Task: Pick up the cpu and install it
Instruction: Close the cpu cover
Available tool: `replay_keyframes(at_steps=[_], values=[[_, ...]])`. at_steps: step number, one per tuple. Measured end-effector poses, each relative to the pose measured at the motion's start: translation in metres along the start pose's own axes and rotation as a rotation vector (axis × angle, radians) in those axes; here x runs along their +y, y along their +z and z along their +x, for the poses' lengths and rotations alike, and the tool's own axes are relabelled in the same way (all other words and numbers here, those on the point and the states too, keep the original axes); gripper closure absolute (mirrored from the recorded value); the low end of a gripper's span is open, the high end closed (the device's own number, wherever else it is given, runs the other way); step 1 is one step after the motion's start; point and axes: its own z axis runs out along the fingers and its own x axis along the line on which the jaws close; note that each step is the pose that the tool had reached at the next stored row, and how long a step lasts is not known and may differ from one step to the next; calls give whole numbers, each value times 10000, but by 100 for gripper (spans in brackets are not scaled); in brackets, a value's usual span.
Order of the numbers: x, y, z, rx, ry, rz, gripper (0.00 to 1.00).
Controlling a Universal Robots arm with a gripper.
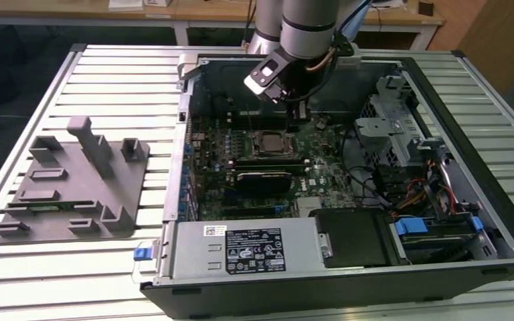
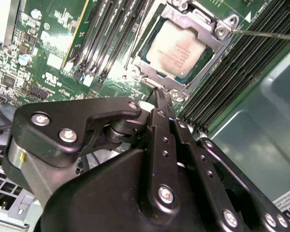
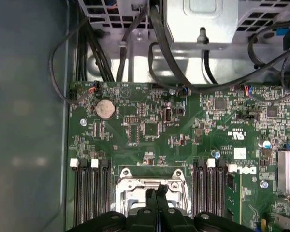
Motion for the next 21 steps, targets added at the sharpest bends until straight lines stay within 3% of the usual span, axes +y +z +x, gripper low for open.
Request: replay_keyframes(at_steps=[8,21], values=[[-52,49,-17,1,0,-1,89],[-246,94,-25,0,1,-1,89]])
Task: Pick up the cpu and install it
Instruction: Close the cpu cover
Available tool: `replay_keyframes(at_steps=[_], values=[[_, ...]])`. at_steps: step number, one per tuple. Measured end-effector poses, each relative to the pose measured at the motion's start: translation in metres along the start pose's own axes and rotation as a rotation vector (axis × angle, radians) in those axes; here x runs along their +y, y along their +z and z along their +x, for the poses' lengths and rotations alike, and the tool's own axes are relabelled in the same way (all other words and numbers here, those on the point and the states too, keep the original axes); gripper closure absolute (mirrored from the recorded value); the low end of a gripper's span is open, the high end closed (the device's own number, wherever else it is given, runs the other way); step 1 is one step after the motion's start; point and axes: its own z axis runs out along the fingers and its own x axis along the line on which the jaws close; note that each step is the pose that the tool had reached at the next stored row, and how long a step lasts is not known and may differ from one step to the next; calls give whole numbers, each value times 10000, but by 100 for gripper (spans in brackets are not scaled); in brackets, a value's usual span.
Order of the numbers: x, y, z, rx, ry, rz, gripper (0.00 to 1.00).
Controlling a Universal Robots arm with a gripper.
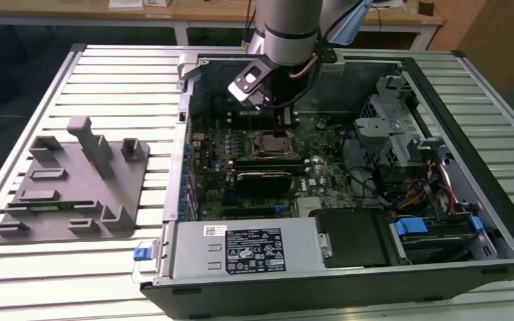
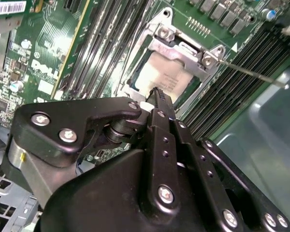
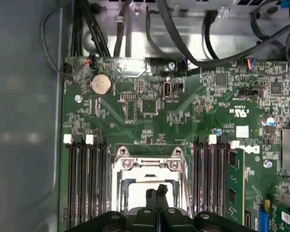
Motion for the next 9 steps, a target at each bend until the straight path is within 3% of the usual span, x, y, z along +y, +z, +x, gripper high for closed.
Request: replay_keyframes(at_steps=[7,9], values=[[-26,5,0,-1,-10,0,89],[-26,6,0,7,-239,-1,89]])
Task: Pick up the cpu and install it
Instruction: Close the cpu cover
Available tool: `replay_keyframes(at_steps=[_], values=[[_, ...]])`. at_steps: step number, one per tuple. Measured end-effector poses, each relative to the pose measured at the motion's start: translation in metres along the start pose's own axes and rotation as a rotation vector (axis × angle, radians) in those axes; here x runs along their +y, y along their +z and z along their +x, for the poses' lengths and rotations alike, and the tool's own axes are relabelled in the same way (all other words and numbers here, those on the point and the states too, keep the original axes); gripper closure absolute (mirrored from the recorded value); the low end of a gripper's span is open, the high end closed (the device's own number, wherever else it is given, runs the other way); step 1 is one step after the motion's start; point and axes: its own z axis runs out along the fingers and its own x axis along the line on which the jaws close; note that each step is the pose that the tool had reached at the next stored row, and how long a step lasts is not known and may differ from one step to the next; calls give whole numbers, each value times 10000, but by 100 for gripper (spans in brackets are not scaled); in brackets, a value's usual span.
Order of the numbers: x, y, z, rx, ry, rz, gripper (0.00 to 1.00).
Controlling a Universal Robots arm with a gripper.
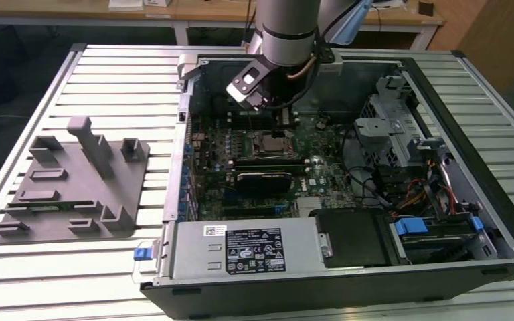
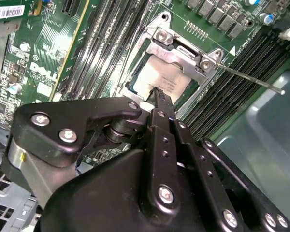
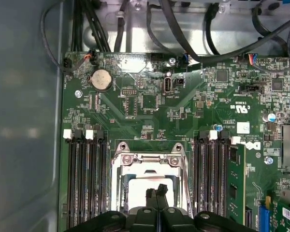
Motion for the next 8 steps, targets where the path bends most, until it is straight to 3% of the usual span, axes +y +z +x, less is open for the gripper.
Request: replay_keyframes(at_steps=[8], values=[[0,8,0,40,-1449,-10,89]])
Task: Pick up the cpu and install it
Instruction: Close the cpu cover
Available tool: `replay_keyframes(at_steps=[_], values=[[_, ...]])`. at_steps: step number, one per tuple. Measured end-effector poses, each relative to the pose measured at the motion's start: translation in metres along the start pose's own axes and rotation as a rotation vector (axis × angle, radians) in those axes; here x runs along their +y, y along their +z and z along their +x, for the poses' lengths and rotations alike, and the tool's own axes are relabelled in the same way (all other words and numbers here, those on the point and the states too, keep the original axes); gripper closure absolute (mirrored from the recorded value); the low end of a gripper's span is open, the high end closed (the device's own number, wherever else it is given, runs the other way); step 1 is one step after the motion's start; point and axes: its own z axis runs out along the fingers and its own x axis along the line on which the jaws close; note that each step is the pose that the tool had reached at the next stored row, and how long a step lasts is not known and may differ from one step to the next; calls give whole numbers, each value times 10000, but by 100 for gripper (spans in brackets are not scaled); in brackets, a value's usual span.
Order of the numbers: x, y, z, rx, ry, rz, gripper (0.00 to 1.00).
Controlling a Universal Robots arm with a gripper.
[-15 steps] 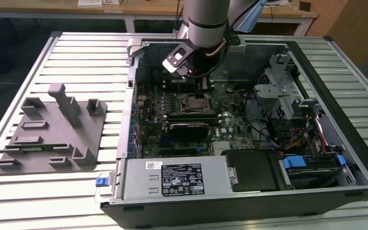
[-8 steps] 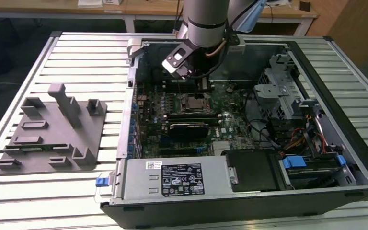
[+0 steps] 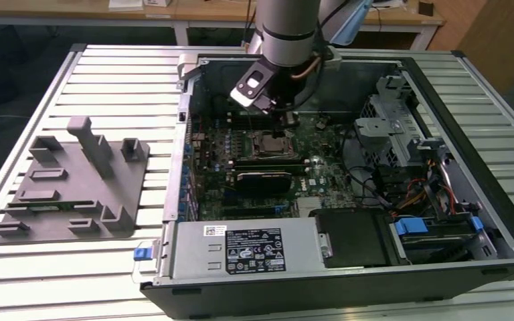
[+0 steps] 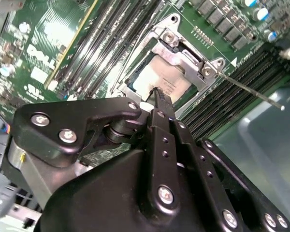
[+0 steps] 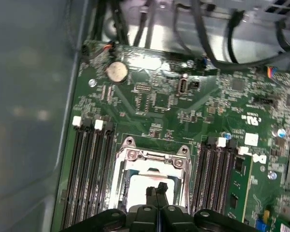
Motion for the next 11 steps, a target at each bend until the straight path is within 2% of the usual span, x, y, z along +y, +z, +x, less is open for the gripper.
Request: replay_keyframes(at_steps=[11], values=[[0,11,0,50,-2005,-13,89]])
